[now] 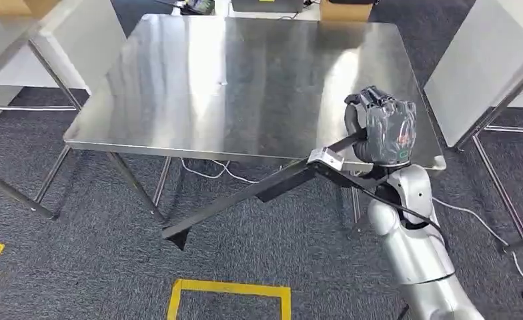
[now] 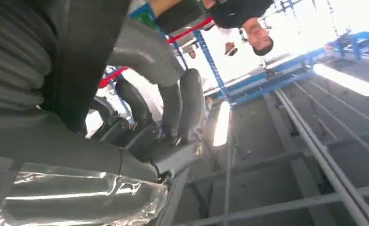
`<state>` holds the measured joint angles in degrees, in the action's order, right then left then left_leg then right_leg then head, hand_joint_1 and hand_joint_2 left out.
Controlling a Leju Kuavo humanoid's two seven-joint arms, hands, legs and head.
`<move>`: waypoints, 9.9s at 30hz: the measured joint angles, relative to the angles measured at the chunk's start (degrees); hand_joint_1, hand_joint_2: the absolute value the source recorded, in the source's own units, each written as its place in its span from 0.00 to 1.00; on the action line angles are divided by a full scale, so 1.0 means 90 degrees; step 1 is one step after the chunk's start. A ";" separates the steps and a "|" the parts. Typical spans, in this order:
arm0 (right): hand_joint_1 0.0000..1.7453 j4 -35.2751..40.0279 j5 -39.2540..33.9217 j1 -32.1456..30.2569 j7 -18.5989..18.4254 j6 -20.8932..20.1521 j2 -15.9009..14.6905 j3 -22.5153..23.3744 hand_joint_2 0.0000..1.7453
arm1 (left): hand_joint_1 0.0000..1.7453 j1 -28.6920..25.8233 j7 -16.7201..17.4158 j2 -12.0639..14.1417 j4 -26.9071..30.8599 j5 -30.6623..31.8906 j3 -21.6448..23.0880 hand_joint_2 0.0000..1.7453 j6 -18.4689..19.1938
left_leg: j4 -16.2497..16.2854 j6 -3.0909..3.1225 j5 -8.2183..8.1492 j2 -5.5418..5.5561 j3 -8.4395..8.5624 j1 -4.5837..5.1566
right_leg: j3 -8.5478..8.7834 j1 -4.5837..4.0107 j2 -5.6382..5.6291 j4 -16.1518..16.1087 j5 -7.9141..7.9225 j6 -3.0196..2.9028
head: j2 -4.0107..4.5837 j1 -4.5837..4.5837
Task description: Take the parts from the cabinet and place them on the table.
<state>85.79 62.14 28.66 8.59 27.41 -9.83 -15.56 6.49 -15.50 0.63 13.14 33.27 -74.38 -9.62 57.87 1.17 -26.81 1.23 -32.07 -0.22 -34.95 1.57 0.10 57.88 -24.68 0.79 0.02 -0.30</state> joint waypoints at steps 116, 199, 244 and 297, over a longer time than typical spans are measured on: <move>0.00 -0.5265 0.2905 0.1915 -0.1566 -0.0687 0.0325 -0.0825 1.00 | 0.00 0.0027 -0.0432 -0.0039 0.0000 0.0121 0.0418 0.00 0.0542 | -0.0090 0.0219 -0.0086 -0.0011 0.0086 0.0104 | -0.0078 -0.0175 -0.0101 -0.0132 0.0237 -0.0003 | 0.0000 -0.0005; 0.00 0.0505 -0.0949 -0.0341 0.1151 0.1350 0.1428 0.0442 1.00 | 0.00 -0.0035 -0.0966 -0.0294 0.0000 -0.0582 -0.0177 0.00 0.0012 | -0.0092 0.0219 -0.0093 -0.0012 0.0101 0.0120 | -0.0062 -0.0173 -0.0104 -0.0134 0.0233 -0.0003 | 0.0000 -0.0003; 0.00 0.2769 -0.1530 -0.4674 0.2910 0.1399 0.2768 0.0362 1.00 | 0.00 0.0005 -0.0789 -0.0855 -0.0007 -0.1569 -0.1020 0.00 -0.0758 | -0.0337 -0.0107 -0.0478 -0.0103 0.0872 -0.0129 | 0.0110 -0.0094 0.0025 -0.0254 0.0300 0.0118 | 0.0000 -0.0017; 0.00 -0.7389 -0.3774 -0.2484 -0.2346 0.0031 0.2229 0.2856 1.00 | 0.00 0.0017 -0.0270 -0.1226 -0.0034 -0.1613 -0.1078 0.00 -0.0972 | 0.1712 -0.0192 -0.0786 -0.0118 -0.0968 -0.0087 | 0.0766 -0.0104 0.0119 -0.0458 -0.0217 -0.0214 | 0.0000 -0.0042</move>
<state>19.29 28.17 6.30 -12.52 27.69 10.23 10.14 6.65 -17.92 -10.40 12.83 18.75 -84.08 -18.36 73.27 -0.56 -33.89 0.17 -40.78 -1.00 -28.05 0.63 1.17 53.76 -26.64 -1.13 0.02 -0.68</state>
